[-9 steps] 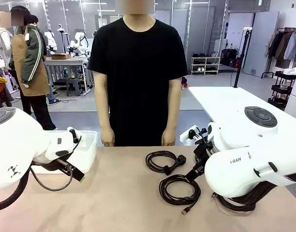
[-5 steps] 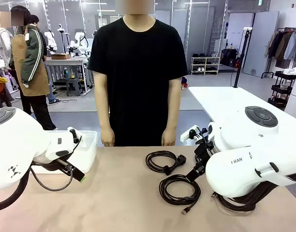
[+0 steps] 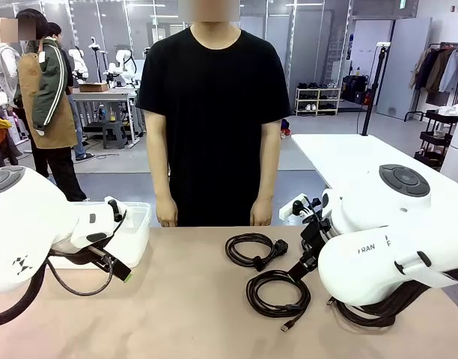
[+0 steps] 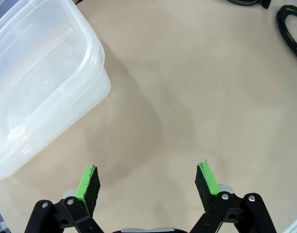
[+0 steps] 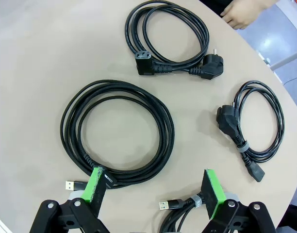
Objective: Organize and store the cables.
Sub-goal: Place the Power Cable into the Organizing box.
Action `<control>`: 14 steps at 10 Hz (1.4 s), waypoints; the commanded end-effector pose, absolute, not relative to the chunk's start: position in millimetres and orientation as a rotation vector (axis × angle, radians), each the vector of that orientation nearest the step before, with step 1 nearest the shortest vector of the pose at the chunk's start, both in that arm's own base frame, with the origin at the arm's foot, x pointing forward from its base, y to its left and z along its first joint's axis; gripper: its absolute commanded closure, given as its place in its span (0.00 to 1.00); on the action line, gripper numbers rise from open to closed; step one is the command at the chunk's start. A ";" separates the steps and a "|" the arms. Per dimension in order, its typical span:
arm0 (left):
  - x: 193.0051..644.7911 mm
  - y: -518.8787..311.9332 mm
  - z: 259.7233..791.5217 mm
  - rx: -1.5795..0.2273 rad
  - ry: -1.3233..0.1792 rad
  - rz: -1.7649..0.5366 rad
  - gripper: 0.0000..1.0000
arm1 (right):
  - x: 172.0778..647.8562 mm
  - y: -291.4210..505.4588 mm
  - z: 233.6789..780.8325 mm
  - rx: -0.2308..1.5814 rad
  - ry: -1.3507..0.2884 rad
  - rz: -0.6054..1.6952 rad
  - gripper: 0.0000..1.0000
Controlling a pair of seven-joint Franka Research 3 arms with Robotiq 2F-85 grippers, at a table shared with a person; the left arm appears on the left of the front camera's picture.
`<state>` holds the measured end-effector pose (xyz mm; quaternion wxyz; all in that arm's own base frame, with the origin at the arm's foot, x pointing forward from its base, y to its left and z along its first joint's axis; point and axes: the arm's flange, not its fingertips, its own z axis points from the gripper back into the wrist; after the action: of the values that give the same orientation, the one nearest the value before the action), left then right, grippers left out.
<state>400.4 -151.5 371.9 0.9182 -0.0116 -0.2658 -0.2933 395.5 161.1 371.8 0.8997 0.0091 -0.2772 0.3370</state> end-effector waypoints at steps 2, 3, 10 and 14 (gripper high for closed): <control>424.7 -143.7 415.9 -0.064 -0.515 -0.744 0.00 | 401.4 148.8 394.7 0.047 -0.563 0.728 0.00; 429.7 -131.6 439.4 -0.115 -0.472 -0.814 0.00 | 407.2 136.7 414.6 0.091 -0.530 0.781 0.00; 383.6 13.8 540.0 -0.370 -0.523 -1.146 0.00 | 363.1 -5.6 517.0 0.331 -0.460 1.097 0.00; 339.8 98.4 507.8 -0.438 -0.700 -0.973 0.00 | 286.5 -78.8 493.4 0.400 -0.609 0.960 0.00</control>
<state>351.2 96.4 516.8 0.8099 -0.1947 -0.3030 -0.4630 307.4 -69.6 504.7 0.8308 0.1731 -0.2618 0.4596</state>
